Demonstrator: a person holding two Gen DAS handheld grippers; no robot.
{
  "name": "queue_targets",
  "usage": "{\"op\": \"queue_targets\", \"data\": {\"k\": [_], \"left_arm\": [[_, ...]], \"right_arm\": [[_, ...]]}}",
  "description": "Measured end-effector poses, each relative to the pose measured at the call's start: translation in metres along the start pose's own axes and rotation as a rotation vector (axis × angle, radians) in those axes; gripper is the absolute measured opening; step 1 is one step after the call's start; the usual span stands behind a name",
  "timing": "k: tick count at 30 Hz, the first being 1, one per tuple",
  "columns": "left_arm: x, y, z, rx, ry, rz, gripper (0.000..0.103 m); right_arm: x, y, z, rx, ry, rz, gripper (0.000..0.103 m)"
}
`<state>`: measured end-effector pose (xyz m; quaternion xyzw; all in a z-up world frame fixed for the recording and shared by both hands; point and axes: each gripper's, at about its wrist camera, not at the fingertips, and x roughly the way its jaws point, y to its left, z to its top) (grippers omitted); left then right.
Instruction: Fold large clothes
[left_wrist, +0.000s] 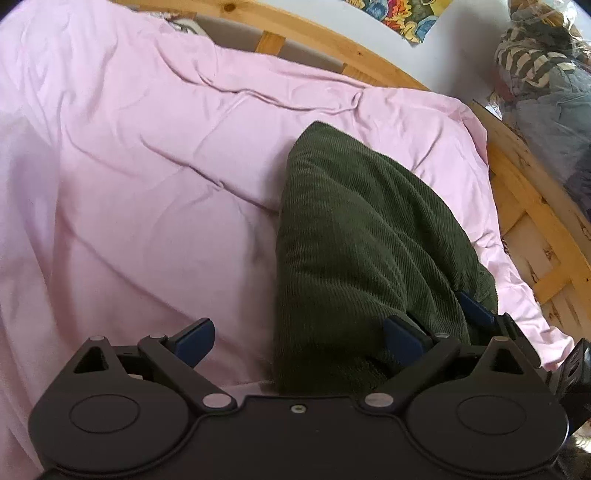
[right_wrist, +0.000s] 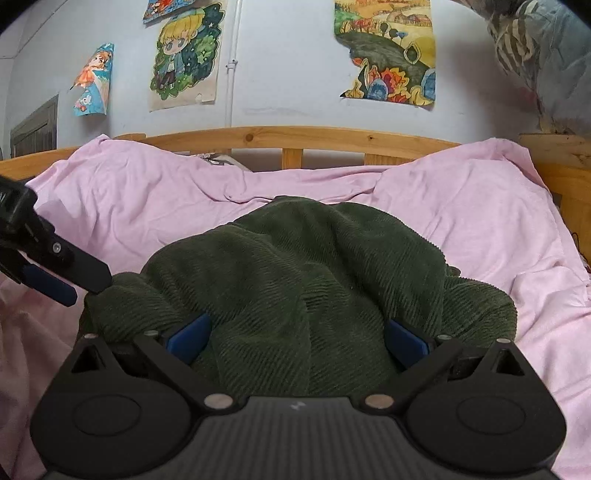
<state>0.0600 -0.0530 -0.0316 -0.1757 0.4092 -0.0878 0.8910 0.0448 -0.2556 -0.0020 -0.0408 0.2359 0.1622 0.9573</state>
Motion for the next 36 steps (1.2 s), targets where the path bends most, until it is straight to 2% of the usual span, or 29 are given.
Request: {"op": "queue_targets", "data": {"k": [4,16,22,25,28,30,32,34,36], "left_arm": [[-0.006,-0.007,0.001,0.020,-0.027,0.021,0.099],[-0.010,-0.002,0.001,-0.010,-0.038,0.026,0.102],[-0.011,0.001,0.001,-0.030,-0.051,0.025,0.102],[-0.012,0.000,0.002,-0.025,-0.056,0.027,0.102],[-0.011,-0.003,0.008,0.007,-0.056,0.019,0.102],[-0.010,-0.004,0.015,0.051,-0.052,-0.007,0.102],[-0.008,-0.004,0.025,0.093,-0.038,-0.053,0.102],[-0.005,-0.002,0.035,0.128,-0.027,-0.121,0.102],[0.002,-0.002,0.046,0.166,-0.015,-0.178,0.102]], "right_arm": [[-0.004,-0.010,0.006,0.064,0.009,0.037,0.102],[-0.014,-0.015,0.020,0.129,0.012,0.053,0.102],[-0.028,-0.022,0.030,0.157,-0.076,0.035,0.102],[-0.037,-0.036,0.040,0.170,-0.150,-0.008,0.102],[-0.035,-0.057,0.047,0.176,-0.173,-0.060,0.102],[-0.030,-0.076,0.049,0.208,-0.153,-0.051,0.103],[-0.017,-0.098,0.052,0.261,-0.092,0.007,0.103],[0.003,-0.118,0.058,0.328,-0.026,0.079,0.103],[0.033,-0.136,0.066,0.384,0.078,0.149,0.103]]}}
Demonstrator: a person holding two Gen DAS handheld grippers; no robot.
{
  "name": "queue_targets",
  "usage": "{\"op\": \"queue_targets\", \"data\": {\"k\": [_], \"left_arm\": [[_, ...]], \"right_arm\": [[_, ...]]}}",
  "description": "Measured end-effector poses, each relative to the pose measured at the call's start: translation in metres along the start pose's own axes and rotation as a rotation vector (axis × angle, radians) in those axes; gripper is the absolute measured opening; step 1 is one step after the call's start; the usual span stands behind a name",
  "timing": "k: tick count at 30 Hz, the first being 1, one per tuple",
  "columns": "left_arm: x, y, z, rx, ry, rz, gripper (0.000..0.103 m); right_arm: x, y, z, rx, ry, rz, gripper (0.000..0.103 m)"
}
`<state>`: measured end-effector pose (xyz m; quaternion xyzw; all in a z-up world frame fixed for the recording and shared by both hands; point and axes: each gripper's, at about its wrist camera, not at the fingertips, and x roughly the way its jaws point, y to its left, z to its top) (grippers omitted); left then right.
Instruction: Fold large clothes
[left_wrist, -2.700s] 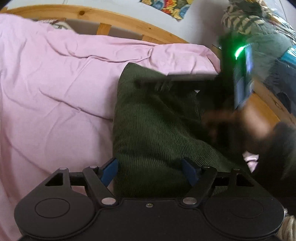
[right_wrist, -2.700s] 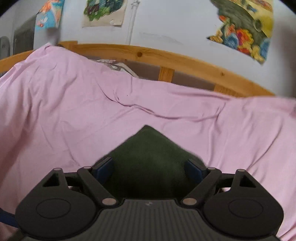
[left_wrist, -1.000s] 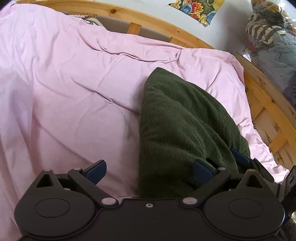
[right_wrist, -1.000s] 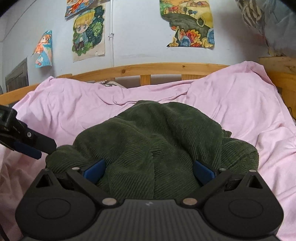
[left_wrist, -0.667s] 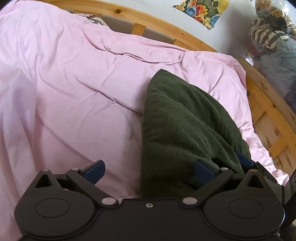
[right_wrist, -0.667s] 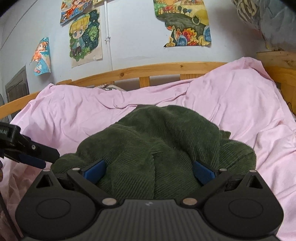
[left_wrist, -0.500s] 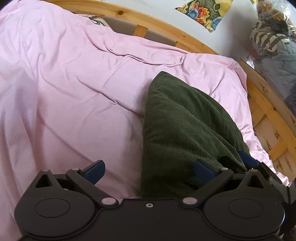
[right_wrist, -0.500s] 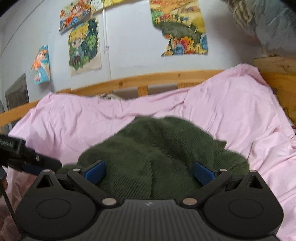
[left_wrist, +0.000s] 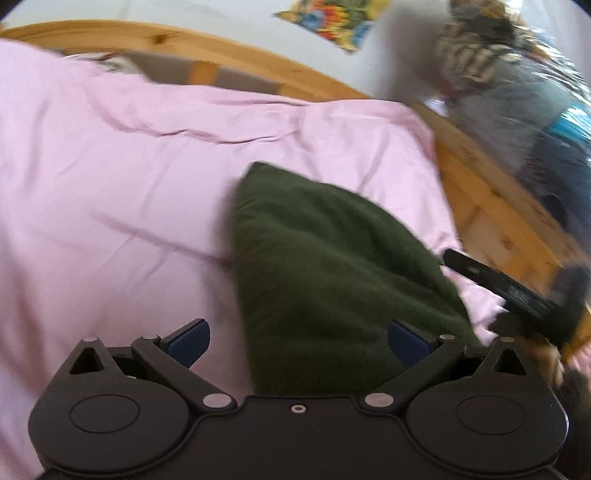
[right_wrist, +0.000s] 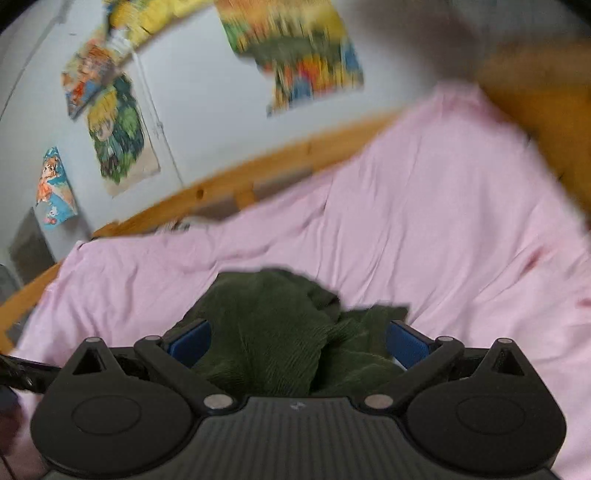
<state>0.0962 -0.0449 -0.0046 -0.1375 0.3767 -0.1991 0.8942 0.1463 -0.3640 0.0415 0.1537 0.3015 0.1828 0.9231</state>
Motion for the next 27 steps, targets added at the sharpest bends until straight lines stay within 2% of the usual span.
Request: {"op": "queue_targets", "data": {"k": [2,5,7,8,11,13,18,27], "left_arm": [[0.014,0.002,0.008,0.017,0.046,-0.017,0.102],[0.037,0.006,0.011,0.019,0.137,-0.019,0.102],[0.042,0.012,0.008,-0.013,0.144,-0.045,0.102],[0.044,0.015,0.006,-0.039,0.155,-0.057,0.102],[0.053,0.026,0.001,-0.159,0.206,-0.095,0.102],[0.057,0.028,0.000,-0.189,0.219,-0.107,0.102],[0.058,0.021,0.003,-0.128,0.214,-0.098,0.102],[0.062,0.009,0.013,-0.028,0.223,-0.096,0.102]], "right_arm": [[0.023,-0.010,0.010,0.022,0.060,-0.040,0.103],[0.059,-0.025,0.015,0.051,0.195,-0.100,0.103],[0.075,-0.037,0.006,0.110,0.278,-0.065,0.102],[0.078,-0.042,0.002,0.133,0.282,-0.046,0.102],[0.075,-0.045,-0.013,0.113,0.205,-0.021,0.102],[0.073,-0.041,-0.021,0.071,0.173,-0.023,0.102],[0.070,-0.042,-0.027,0.052,0.122,-0.003,0.102],[0.067,-0.041,-0.033,0.036,0.079,0.001,0.102]]}}
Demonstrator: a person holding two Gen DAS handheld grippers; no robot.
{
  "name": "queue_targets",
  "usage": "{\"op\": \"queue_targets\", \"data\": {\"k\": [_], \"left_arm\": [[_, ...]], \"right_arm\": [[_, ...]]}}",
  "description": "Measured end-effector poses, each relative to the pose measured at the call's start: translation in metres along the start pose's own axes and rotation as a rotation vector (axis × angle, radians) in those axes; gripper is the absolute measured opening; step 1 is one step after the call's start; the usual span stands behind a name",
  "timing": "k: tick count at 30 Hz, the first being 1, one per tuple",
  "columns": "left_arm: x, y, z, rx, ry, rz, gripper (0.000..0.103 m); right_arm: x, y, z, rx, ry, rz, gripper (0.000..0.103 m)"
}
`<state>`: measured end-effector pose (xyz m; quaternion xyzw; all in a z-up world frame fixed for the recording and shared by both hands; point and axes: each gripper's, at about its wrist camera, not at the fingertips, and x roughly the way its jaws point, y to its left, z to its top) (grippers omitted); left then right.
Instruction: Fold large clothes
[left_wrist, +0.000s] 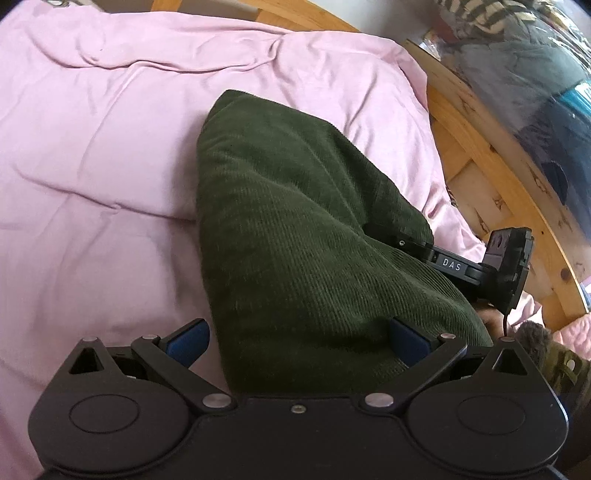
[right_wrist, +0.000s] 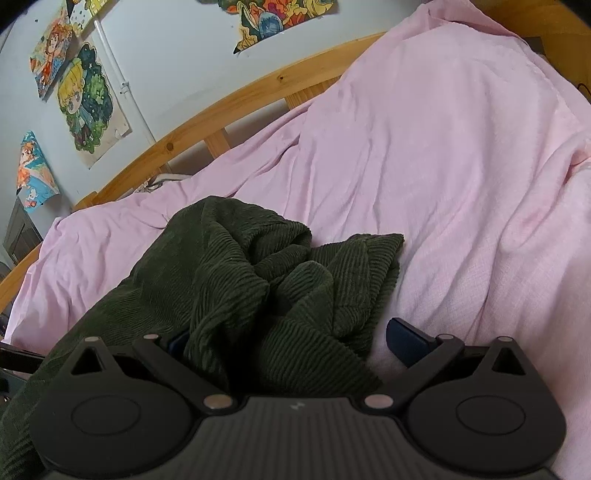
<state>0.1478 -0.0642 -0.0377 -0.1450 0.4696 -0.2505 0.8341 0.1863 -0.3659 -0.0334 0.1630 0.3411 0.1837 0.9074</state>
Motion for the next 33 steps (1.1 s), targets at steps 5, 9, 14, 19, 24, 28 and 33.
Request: {"op": "queue_targets", "data": {"k": [5,9,14,19,24,28,33], "left_arm": [[0.002,0.002,0.000,-0.004,0.004,-0.014,0.102],[0.005,0.002,0.000,-0.008,0.002,-0.020,0.102],[0.008,0.004,0.001,-0.035,0.016,-0.030,0.102],[0.009,0.004,0.002,-0.031,0.021,-0.029,0.102],[0.010,0.003,0.004,-0.033,0.033,-0.027,0.102],[0.012,0.001,0.005,-0.031,0.037,-0.020,0.102],[0.012,0.001,0.005,-0.029,0.037,-0.019,0.102]], "right_arm": [[-0.001,0.000,-0.002,-0.003,-0.007,0.000,0.102],[-0.001,0.001,-0.003,-0.005,-0.012,-0.001,0.102],[-0.002,0.001,-0.004,-0.007,-0.017,-0.001,0.102],[-0.002,0.000,-0.005,-0.010,-0.024,0.000,0.102],[-0.003,0.001,-0.005,-0.012,-0.027,0.000,0.102],[-0.003,0.001,-0.006,-0.012,-0.028,0.000,0.102],[-0.003,0.001,-0.006,-0.013,-0.030,0.000,0.102]]}}
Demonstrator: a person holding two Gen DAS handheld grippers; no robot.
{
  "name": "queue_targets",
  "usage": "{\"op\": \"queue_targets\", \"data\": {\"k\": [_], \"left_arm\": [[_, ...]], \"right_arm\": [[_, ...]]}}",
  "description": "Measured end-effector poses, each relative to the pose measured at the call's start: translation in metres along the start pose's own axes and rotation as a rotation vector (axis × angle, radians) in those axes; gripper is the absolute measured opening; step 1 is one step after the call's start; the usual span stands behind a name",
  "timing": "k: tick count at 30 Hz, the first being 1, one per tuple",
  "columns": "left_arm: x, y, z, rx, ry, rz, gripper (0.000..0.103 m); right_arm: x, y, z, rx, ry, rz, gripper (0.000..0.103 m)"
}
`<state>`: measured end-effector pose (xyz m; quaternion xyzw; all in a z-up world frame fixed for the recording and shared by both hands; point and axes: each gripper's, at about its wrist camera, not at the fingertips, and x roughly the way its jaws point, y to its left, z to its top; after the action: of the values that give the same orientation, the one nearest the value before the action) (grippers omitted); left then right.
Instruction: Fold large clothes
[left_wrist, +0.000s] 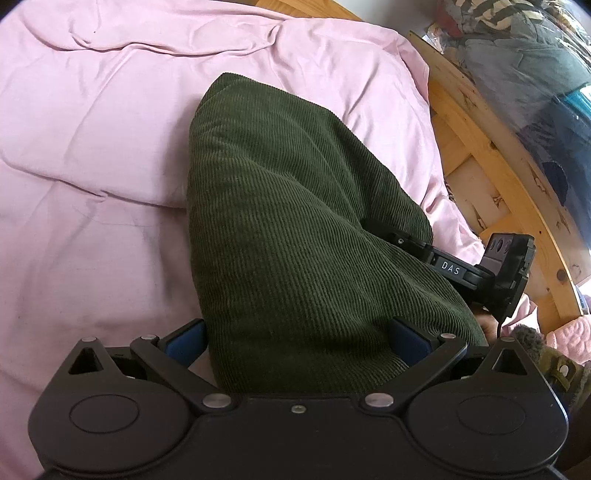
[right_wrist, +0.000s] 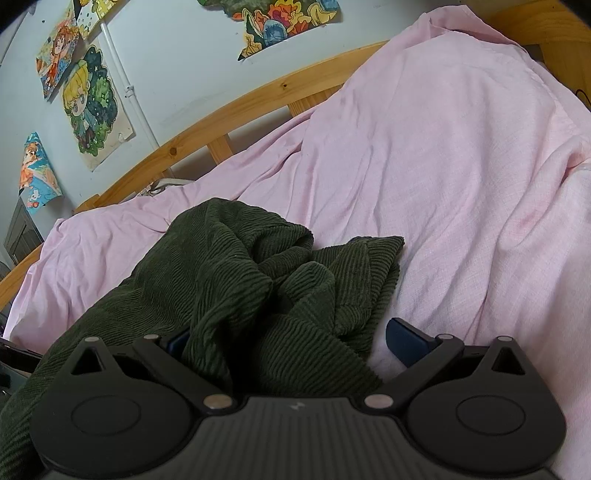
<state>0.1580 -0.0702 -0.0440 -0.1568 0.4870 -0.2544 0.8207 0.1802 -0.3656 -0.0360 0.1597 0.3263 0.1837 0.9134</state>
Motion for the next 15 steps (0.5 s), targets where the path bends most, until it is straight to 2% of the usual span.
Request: {"op": "queue_targets", "data": {"k": [15], "left_arm": [[0.0012,0.0003,0.0012,-0.001,0.004,-0.001,0.102]], "right_arm": [[-0.0007,-0.0001,-0.0001,-0.005,-0.006,0.003,0.102]]}}
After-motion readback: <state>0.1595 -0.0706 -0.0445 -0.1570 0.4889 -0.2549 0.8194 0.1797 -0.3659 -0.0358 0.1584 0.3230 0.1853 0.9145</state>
